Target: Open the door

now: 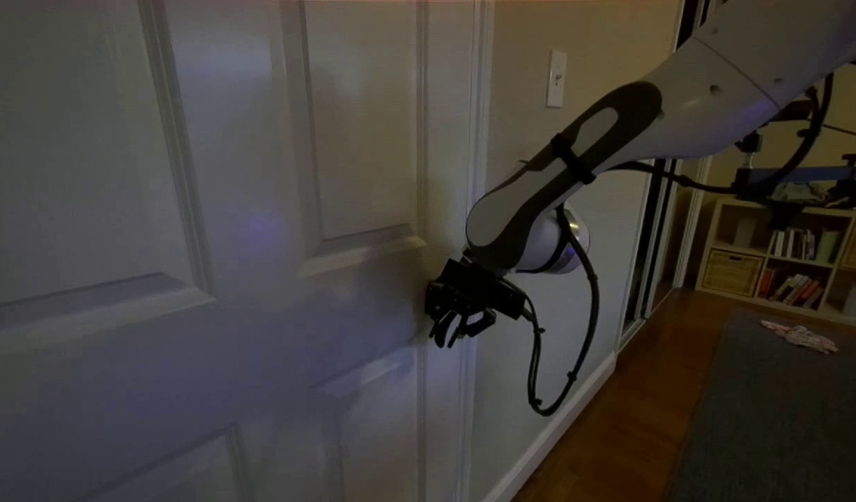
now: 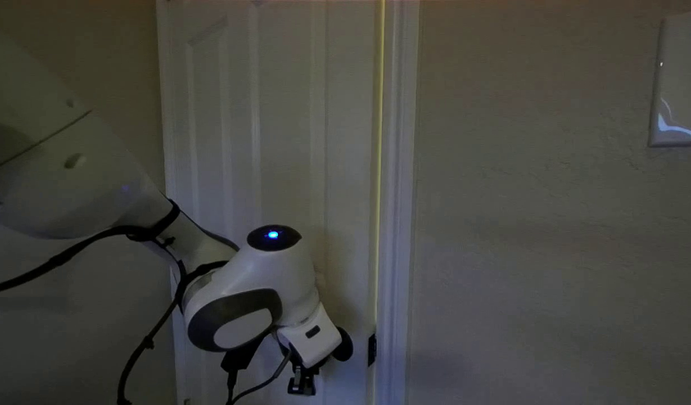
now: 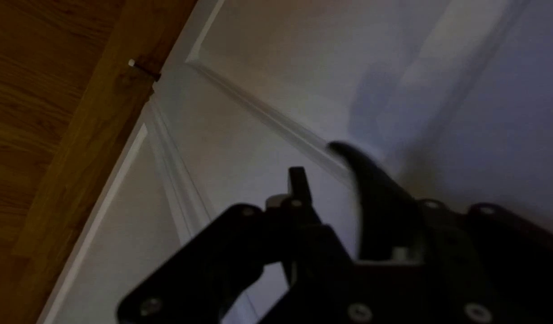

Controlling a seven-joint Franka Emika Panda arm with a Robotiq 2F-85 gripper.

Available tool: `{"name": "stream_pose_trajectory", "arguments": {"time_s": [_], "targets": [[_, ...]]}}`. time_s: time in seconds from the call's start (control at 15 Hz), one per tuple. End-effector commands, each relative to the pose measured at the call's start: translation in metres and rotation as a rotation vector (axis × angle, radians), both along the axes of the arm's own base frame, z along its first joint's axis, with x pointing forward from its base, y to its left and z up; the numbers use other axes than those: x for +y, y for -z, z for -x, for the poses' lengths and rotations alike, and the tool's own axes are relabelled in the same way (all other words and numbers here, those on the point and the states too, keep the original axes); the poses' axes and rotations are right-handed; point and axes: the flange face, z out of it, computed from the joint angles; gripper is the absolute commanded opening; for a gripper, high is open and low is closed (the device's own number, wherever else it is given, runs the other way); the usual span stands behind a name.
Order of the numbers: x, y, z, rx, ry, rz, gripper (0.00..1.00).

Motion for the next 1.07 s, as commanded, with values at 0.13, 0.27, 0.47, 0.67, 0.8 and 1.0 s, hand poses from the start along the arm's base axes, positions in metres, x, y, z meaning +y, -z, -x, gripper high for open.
{"name": "stream_pose_trajectory", "arguments": {"time_s": [0.13,0.27,0.47,0.67,0.8,1.0], "targets": [[-0.011,0.027,0.031,0.116,-0.019,0.042,0.13],[0.011,0.007,0.034,0.076,-0.08,0.028,0.13],[0.041,-0.028,0.046,0.014,-0.175,0.007,0.13],[0.061,-0.054,0.066,-0.013,-0.252,-0.021,0.13],[0.063,-0.065,0.083,0.005,-0.266,-0.039,0.13],[0.08,-0.073,0.118,0.04,-0.294,-0.068,0.13]]}}
